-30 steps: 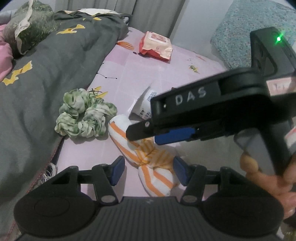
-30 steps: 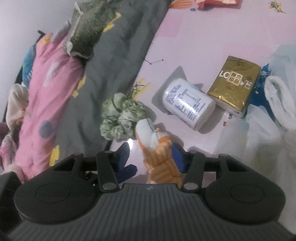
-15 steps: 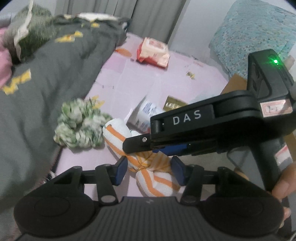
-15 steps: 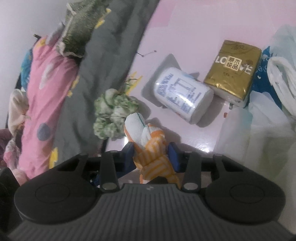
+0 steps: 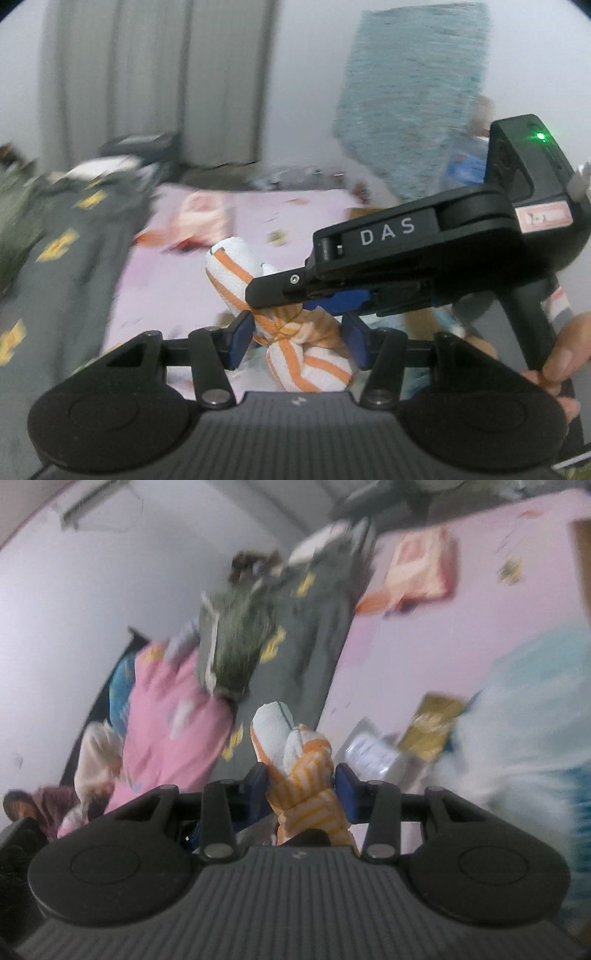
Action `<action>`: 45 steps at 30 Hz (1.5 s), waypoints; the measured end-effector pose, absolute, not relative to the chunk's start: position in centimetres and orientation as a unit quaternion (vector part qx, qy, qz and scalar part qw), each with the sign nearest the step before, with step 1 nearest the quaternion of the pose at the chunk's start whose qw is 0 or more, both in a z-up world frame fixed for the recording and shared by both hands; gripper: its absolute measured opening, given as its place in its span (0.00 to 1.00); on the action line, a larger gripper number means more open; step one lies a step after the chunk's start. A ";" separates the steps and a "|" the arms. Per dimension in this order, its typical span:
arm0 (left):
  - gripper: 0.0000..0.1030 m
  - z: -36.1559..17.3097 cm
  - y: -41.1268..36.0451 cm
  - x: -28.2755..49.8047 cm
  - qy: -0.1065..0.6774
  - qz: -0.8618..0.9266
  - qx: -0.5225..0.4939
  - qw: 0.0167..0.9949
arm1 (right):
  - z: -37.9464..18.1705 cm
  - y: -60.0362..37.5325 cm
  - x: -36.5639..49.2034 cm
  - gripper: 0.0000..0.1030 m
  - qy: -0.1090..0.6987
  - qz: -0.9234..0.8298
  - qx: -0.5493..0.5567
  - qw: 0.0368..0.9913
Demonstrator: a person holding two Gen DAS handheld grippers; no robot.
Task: Organize soft objects
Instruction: 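Carry the striped sock with the right tool into the box, release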
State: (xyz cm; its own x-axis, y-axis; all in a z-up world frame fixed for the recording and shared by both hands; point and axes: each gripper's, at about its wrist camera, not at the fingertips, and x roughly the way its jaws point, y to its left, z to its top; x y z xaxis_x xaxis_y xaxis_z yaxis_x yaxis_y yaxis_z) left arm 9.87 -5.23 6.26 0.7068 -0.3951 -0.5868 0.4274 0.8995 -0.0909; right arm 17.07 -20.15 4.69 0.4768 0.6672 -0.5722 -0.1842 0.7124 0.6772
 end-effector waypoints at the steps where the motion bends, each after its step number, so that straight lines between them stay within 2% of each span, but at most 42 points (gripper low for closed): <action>1: 0.52 6.4 -6.6 9.9 0.308 -0.237 0.033 0.921 | 5.3 -22.0 16.7 0.39 0.432 0.251 0.280 0.819; 10: 0.54 5.8 -19.7 10.0 0.320 -0.373 0.076 0.867 | 5.6 -37.3 12.2 0.38 0.412 0.142 0.336 0.835; 17: 0.54 3.3 -25.2 9.8 0.354 -0.431 0.098 0.824 | 2.8 -44.9 9.1 0.38 0.435 0.089 0.364 0.819; 23: 0.55 3.1 -24.2 10.4 0.363 -0.417 0.101 0.827 | -0.7 -46.5 10.2 0.35 0.478 0.094 0.370 0.791; 26: 0.56 3.6 -22.7 10.9 0.364 -0.398 0.093 0.837 | -2.2 -45.9 11.4 0.30 0.506 0.110 0.358 0.777; 33: 0.56 4.5 -18.7 11.6 0.365 -0.354 0.074 0.858 | -4.3 -43.2 13.8 0.31 0.567 0.149 0.310 0.748; 40: 0.56 4.6 -15.8 12.0 0.362 -0.330 0.054 0.870 | -2.0 -44.3 15.6 0.32 0.526 0.099 0.292 0.793; 45: 0.56 4.1 -14.1 12.6 0.369 -0.315 0.036 0.874 | -3.0 -43.2 18.2 0.32 0.533 0.073 0.261 0.802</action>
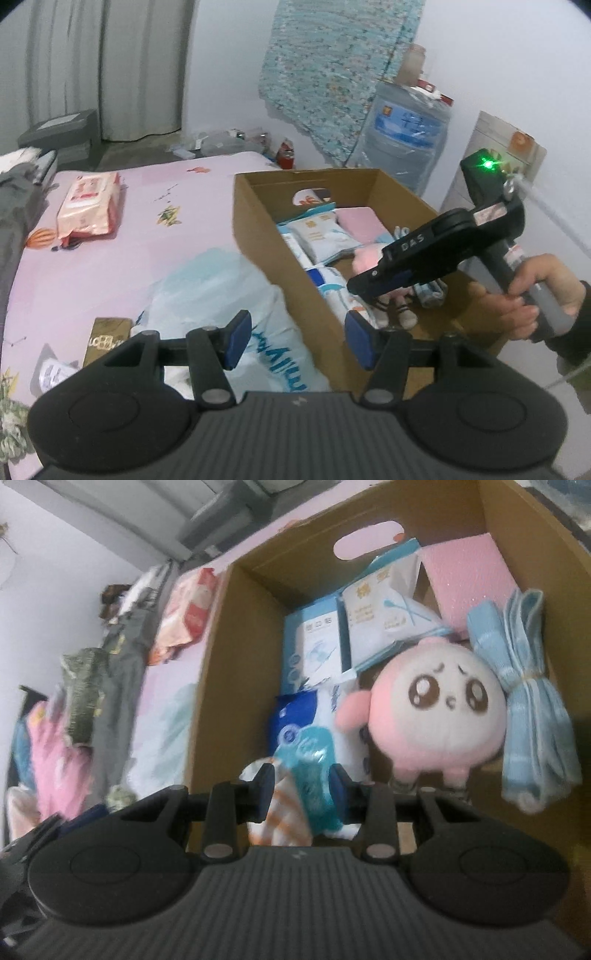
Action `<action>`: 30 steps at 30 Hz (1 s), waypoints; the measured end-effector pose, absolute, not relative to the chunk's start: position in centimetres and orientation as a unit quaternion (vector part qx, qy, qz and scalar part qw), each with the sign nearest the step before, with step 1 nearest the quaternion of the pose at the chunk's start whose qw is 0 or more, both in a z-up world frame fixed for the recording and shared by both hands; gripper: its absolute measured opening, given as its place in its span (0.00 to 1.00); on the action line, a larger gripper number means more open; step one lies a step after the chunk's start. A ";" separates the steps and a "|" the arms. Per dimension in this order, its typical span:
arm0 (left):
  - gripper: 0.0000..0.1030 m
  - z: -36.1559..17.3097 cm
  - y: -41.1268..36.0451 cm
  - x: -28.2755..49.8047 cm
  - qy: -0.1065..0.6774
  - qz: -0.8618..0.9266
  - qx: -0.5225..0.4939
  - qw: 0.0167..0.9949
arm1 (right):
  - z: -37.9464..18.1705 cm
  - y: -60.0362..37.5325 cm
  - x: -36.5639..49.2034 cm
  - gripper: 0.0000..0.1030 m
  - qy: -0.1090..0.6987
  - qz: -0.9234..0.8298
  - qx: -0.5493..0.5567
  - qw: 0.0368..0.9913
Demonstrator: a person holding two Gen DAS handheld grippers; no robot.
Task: Organize soft objects
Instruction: 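Carry the striped sock with the right tool into the box, release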
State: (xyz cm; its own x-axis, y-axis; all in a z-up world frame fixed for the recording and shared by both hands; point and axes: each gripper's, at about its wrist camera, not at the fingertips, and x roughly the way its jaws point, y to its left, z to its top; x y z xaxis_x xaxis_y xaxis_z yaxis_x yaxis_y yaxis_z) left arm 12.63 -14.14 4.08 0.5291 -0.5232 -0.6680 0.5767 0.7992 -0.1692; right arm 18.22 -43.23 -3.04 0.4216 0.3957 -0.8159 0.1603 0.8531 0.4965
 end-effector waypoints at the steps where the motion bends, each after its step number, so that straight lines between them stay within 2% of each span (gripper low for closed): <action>1: 0.56 3.9 -14.0 12.8 0.370 -0.312 0.034 0.874 | -3.4 -42.8 18.7 0.32 0.537 0.074 0.256 0.800; 15: 0.56 2.2 -11.2 13.3 0.385 -0.287 0.015 0.877 | -5.5 -41.3 16.8 0.29 0.583 0.079 0.252 0.768; 19: 0.60 1.5 -10.7 12.8 0.387 -0.273 0.022 0.880 | -5.6 -41.4 16.5 0.29 0.581 0.071 0.250 0.771; 25: 0.65 0.9 -9.0 11.4 0.376 -0.242 0.032 0.894 | -2.5 -41.8 15.4 0.32 0.542 0.067 0.247 0.801; 30: 0.66 1.3 -7.0 10.1 0.343 -0.195 0.057 0.917 | 1.0 -41.2 15.1 0.40 0.504 0.075 0.238 0.827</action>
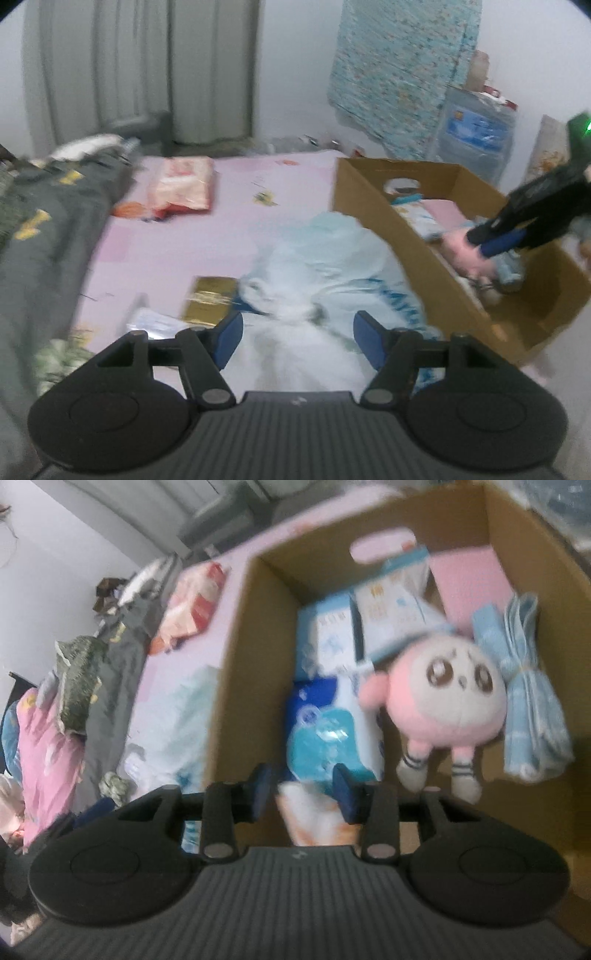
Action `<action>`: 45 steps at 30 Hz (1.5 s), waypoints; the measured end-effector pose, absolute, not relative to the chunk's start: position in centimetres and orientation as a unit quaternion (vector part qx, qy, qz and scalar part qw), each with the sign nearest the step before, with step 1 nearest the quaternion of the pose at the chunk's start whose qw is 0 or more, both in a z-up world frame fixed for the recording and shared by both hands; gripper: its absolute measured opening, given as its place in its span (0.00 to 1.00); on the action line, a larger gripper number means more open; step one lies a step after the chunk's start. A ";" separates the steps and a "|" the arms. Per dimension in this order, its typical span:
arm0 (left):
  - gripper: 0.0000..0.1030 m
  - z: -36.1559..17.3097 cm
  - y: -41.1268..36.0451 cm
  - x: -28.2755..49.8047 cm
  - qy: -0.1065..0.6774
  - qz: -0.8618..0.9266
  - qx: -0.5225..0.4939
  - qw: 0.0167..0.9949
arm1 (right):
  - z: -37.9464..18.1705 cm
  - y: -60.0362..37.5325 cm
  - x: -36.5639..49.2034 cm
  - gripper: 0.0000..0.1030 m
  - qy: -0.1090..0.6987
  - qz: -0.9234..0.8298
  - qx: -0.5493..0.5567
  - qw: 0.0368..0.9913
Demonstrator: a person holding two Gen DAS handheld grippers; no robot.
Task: Organize soft objects
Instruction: 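Carry the striped sock with the right tool into the box, release, then reach the right tool to the white yogurt cup and grasp it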
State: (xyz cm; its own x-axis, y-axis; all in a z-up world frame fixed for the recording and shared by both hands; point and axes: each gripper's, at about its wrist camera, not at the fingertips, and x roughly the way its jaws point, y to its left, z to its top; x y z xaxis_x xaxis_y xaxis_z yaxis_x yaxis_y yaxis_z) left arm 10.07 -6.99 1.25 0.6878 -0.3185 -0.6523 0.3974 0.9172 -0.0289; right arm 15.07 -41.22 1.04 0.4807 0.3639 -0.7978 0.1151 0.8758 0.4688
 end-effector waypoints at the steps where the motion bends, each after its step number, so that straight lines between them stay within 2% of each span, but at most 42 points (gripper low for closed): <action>1: 0.67 1.3 -6.6 9.8 0.336 -0.185 0.064 0.921 | 1.7 -41.0 15.1 0.41 0.497 0.081 0.238 0.831; 8: 0.67 0.5 -3.4 9.3 0.329 -0.132 0.071 0.932 | 5.1 -36.4 16.3 0.45 0.472 0.149 0.235 0.836; 14: 0.66 -1.0 -1.1 10.1 0.350 -0.107 0.037 0.930 | 5.6 -30.3 19.5 0.45 0.492 0.212 0.221 0.815; 18: 0.66 -1.6 0.1 11.2 0.363 -0.104 -0.004 0.926 | 5.4 -24.5 22.7 0.49 0.518 0.262 0.201 0.789; 23: 0.66 -2.5 1.9 13.4 0.382 -0.110 -0.076 0.914 | 2.6 -17.3 28.2 0.52 0.572 0.292 0.179 0.745; 30: 0.65 -4.4 3.7 17.0 0.417 -0.084 -0.122 0.897 | -4.0 -9.4 35.3 0.52 0.648 0.266 0.141 0.700; 41: 0.64 -6.2 4.0 20.6 0.447 -0.060 -0.150 0.880 | -10.0 -6.5 37.6 0.52 0.712 0.262 0.134 0.638; 43: 0.62 -6.1 3.8 20.7 0.441 -0.053 -0.145 0.884 | -10.1 -6.8 37.3 0.50 0.707 0.266 0.139 0.640; 45: 0.62 -5.8 3.5 20.5 0.431 -0.047 -0.130 0.892 | -9.9 -7.3 37.2 0.40 0.698 0.271 0.149 0.646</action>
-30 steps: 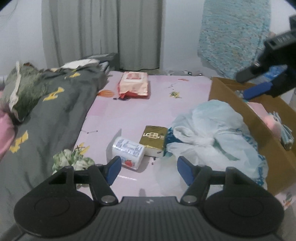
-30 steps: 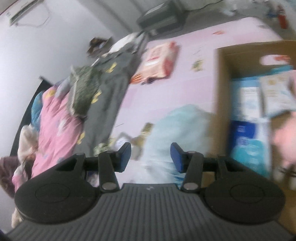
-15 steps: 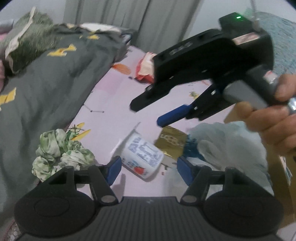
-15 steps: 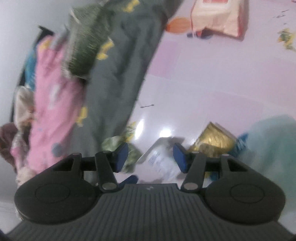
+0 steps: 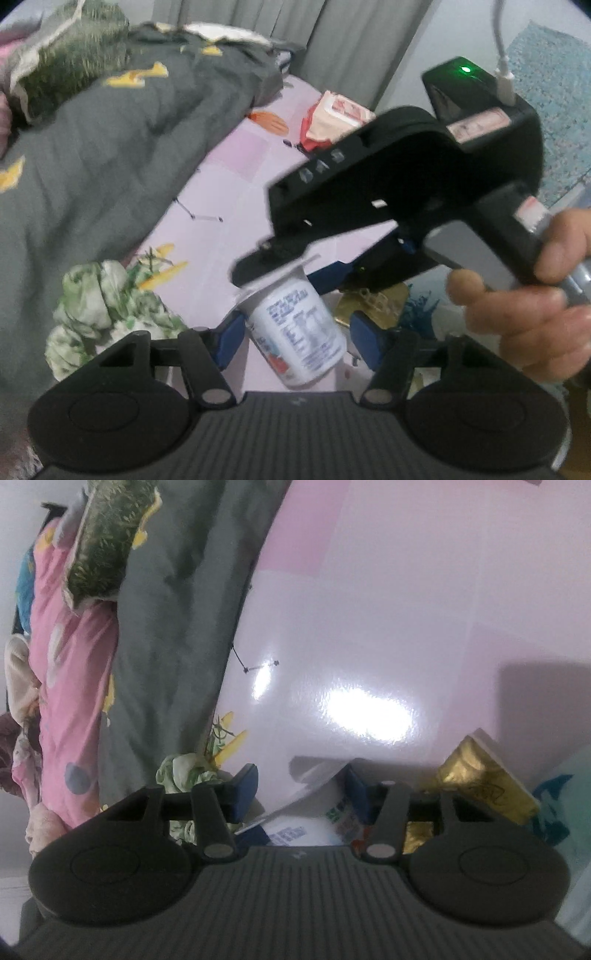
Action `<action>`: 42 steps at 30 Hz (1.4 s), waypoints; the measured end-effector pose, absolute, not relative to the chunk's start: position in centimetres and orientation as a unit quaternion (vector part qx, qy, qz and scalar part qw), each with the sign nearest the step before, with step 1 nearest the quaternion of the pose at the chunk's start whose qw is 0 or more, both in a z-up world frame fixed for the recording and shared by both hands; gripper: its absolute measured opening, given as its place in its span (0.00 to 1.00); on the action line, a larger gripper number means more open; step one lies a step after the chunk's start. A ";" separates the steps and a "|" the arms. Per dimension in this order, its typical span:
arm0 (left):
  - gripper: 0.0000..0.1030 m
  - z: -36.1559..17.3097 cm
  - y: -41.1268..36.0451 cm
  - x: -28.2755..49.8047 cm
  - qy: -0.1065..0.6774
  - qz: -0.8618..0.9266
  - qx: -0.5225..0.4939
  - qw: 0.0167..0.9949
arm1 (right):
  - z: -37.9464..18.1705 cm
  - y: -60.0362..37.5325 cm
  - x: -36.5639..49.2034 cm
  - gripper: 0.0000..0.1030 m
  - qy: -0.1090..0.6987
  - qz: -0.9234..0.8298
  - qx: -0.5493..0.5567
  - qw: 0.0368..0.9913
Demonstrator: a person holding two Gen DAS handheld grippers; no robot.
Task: Organize soft objects
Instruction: 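Reach the right tool to the white yogurt cup and grasp it, then carry the yogurt cup with the right tool into the box, release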
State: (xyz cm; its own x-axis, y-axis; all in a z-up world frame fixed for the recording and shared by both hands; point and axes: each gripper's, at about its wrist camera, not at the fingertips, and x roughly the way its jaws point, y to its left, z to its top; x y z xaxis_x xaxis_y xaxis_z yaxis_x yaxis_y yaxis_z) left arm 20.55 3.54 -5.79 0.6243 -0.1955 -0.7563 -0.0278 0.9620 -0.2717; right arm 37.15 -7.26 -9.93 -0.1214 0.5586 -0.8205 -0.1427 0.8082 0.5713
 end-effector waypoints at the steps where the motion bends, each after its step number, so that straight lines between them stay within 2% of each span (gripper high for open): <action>1: 0.61 -5.5 3.4 20.3 0.422 -0.048 -0.120 0.898 | -9.7 -7.5 37.1 0.38 0.694 0.274 0.152 0.649; 5: 0.59 -5.1 3.0 19.4 0.396 -0.050 -0.089 0.912 | -8.2 -9.1 36.4 0.29 0.676 0.291 0.170 0.656; 9: 0.51 -5.6 2.5 18.4 0.395 -0.052 -0.063 0.915 | -7.4 -10.2 35.2 0.24 0.665 0.303 0.175 0.660; 10: 0.48 -5.7 2.3 18.2 0.396 -0.051 -0.055 0.915 | -7.3 -10.4 34.9 0.24 0.663 0.304 0.175 0.661; 18: 0.47 -4.9 1.9 17.3 0.386 -0.050 -0.037 0.920 | -6.5 -10.4 33.2 0.22 0.648 0.307 0.165 0.677; 25: 0.47 0.0 -0.2 15.2 0.338 -0.079 -0.007 0.938 | -1.0 -12.9 30.6 0.22 0.601 0.318 0.177 0.711; 35: 0.47 6.9 -10.5 12.5 0.277 -0.232 0.028 0.932 | 9.1 -27.6 22.6 0.23 0.504 0.259 0.244 0.787; 42: 0.47 6.3 -20.8 11.7 0.318 -0.351 0.049 0.879 | 9.9 -40.3 14.5 0.25 0.474 0.145 0.299 0.815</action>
State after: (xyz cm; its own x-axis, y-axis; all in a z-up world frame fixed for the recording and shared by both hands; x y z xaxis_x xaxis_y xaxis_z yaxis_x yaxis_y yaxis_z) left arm 11.72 -20.77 6.26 0.5504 -0.5868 -0.5939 0.6489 0.7483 -0.1379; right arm 14.54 -40.30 9.90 0.5081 0.5189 -0.6874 0.0476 0.7800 0.6240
